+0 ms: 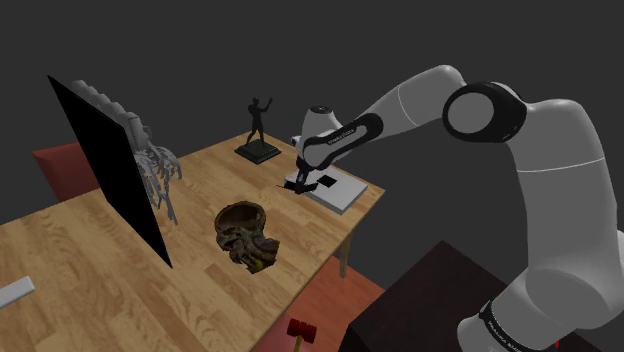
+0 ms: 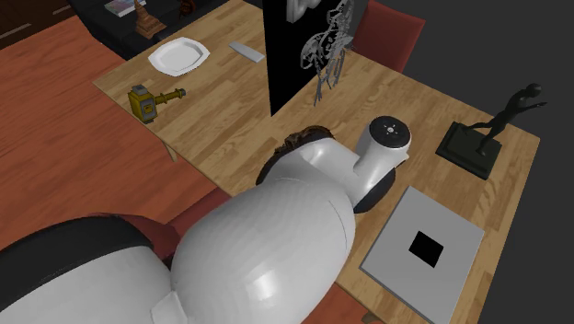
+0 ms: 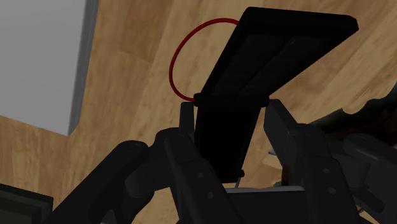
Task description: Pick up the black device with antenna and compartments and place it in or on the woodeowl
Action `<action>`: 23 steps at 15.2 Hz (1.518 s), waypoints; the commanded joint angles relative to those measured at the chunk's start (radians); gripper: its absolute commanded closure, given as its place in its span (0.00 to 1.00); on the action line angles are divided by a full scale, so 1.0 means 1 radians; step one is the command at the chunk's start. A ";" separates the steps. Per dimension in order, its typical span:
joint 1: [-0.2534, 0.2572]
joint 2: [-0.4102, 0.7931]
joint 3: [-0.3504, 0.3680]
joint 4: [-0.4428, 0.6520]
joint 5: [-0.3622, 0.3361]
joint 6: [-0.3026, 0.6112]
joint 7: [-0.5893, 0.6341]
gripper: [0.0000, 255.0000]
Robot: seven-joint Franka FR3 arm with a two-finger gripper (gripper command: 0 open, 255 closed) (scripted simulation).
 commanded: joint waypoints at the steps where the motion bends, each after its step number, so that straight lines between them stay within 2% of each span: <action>1: -0.003 -0.017 0.004 0.000 0.004 -0.018 -0.003 1.00; 5: -0.008 -0.050 0.012 -0.001 0.013 -0.049 -0.008 1.00; 14: 0.166 -0.042 0.010 0.017 -0.027 -0.061 0.191 1.00; 23: 0.346 0.026 0.006 0.142 -0.063 -0.123 0.372 1.00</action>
